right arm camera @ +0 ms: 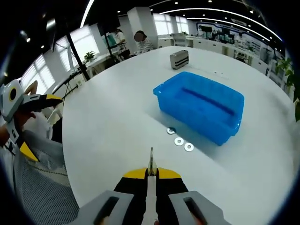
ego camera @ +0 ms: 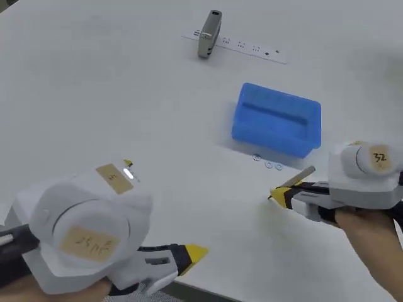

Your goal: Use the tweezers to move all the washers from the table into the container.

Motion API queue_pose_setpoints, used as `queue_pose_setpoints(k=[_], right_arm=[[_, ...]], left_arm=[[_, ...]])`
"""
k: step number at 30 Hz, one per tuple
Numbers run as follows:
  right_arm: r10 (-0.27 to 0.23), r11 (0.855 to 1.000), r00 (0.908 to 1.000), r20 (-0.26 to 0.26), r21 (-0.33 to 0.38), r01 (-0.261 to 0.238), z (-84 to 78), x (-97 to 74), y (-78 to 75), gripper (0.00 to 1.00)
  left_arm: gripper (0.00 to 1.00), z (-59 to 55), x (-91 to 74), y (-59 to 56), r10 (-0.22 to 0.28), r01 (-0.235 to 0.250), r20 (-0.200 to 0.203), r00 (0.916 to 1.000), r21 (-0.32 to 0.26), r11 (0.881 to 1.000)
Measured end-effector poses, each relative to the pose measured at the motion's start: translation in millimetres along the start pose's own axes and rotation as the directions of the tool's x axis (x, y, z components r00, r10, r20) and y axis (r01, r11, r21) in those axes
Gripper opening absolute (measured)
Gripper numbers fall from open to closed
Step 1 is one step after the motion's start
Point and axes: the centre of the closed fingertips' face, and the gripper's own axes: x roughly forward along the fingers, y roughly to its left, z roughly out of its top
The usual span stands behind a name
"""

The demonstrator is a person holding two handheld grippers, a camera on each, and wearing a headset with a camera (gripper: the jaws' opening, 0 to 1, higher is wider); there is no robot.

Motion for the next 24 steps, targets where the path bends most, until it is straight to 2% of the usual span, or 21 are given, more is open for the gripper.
queue_pose_setpoints(k=[7, 9, 16, 18, 24], right_arm=[[0.0, 1.0, 0.9999, 0.017, -0.008, 0.0, 2.2, -1.8, 1.2, 0.01], [-0.002, 1.0, 0.9992, 0.041, 0.002, 0.002, 9.0, -4.9, 1.3, 0.02], [-0.023, 1.0, 0.9971, 0.073, -0.013, 0.024, 33.0, -8.8, -10.3, 0.02], [-0.021, 1.0, 0.9971, 0.074, -0.015, 0.022, 39.4, -7.7, -12.5, 0.03], [-0.004, 0.997, 0.9981, 0.061, -0.077, 0.008, 57.5, 1.6, -18.4, 0.03]], left_arm=[[0.95, -0.7, 0.1, -0.3, 0.0, 0.0, -0.004, 1.0, -0.003, 1.0], [0.95, -1.2, 0.1, 1.0, 0.002, -0.002, -0.006, 1.0, -0.005, 1.0], [0.95, -3.5, 2.0, 2.9, 0.003, -0.003, -0.01, 0.9999, -0.015, 1.0], [0.95, -4.2, 2.7, 3.0, 0.002, -0.002, -0.012, 0.9999, -0.018, 1.0], [0.95, -9.2, 2.6, 7.6, 0.005, -0.006, -0.022, 0.9998, -0.035, 0.999]])
